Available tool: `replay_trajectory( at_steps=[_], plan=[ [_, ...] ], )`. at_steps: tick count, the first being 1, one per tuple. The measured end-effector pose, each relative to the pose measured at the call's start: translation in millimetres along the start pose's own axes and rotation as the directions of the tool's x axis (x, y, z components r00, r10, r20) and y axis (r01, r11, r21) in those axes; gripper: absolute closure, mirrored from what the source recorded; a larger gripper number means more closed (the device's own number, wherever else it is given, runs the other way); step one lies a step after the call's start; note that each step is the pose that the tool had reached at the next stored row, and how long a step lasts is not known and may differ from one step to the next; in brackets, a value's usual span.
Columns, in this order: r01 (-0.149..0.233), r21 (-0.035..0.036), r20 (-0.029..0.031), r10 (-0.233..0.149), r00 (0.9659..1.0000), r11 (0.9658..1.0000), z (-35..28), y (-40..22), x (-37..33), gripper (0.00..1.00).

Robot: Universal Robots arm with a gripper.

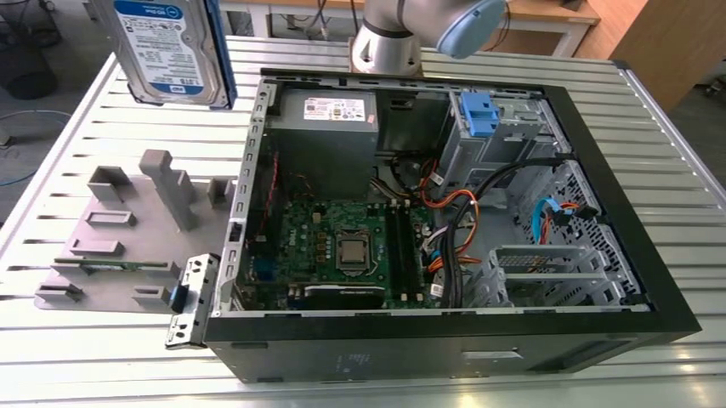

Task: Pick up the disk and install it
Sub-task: 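Pick up the disk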

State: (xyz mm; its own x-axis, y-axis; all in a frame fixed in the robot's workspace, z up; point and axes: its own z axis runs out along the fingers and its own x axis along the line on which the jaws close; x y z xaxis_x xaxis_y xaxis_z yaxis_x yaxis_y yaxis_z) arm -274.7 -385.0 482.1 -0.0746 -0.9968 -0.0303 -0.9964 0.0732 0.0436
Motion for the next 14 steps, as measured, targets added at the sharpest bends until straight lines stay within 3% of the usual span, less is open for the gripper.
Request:
replay_trajectory(
  at_steps=[14],
  plan=[
    [0.0,0.0,0.0,0.0,1.0,1.0,-1.9,-47.2,-3.6,0.65]
  ],
)
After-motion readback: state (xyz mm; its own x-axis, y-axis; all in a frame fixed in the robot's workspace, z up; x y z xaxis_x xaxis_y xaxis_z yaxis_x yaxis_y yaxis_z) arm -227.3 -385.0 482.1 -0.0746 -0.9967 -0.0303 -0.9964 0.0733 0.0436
